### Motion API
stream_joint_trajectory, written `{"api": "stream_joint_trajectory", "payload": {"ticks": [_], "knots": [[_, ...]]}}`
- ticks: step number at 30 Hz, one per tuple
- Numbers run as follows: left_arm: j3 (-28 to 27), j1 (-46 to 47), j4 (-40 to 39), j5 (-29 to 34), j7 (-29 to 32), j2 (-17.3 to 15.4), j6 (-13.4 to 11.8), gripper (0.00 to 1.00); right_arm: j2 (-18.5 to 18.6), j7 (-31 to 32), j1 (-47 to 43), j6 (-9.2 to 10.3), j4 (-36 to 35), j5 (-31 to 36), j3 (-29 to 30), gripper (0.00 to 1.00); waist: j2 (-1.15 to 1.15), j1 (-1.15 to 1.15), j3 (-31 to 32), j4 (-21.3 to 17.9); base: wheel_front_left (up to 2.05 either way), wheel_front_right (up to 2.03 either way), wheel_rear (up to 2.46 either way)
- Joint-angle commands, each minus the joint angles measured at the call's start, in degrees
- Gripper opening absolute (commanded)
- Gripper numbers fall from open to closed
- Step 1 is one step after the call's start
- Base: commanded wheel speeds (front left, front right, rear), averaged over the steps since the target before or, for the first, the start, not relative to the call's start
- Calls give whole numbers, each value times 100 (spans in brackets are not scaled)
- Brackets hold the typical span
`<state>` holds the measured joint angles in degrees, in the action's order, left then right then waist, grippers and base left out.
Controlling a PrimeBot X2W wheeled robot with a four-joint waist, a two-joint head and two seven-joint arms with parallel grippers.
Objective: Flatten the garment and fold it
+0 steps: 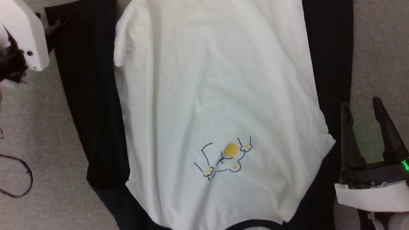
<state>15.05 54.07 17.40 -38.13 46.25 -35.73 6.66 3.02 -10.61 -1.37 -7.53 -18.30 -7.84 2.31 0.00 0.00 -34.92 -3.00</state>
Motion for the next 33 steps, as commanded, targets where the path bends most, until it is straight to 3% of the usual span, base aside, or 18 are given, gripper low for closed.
{"api": "stream_joint_trajectory", "payload": {"ticks": [1, 4, 5, 6, 11, 24, 33], "knots": [[2, -142, 62, -72, 162, -32, -84, 100, -14, 3, 93, 4, -36, 39, 4, 100, 0, 0, -57, -37, 0, 0, 0], [13, -254, 52, -254, 530, -14, -172, 100, -14, 24, 98, 4, -56, 54, 30, 100, 0, 0, -91, -25, 0, 0, 0], [20, -278, 17, -298, 607, -16, -176, 38, -14, 30, 104, 4, -60, 55, 41, 100, 0, 0, -95, -18, 0, 0, 0], [22, -296, -22, -339, 657, -20, -171, 0, -14, 38, 113, 4, -58, 57, 51, 100, 0, 0, -97, -12, 0, 0, 0], [-10, -405, -177, -309, 324, -42, -129, 0, -14, 62, 216, 4, -21, 90, 48, 100, 0, 0, -17, 5, 0, 0, 0], [-570, -777, -116, -334, -1848, 25, -6, 0, -14, -16, 71, 4, 297, -68, 77, 100, 0, 0, 1052, 67, 0, 0, 0], [-983, -1870, -770, -444, -2356, -431, -75, 0, -14, -97, -357, 4, 593, -302, 197, 100, 0, 0, 2131, 288, 0, 0, 0]]}}
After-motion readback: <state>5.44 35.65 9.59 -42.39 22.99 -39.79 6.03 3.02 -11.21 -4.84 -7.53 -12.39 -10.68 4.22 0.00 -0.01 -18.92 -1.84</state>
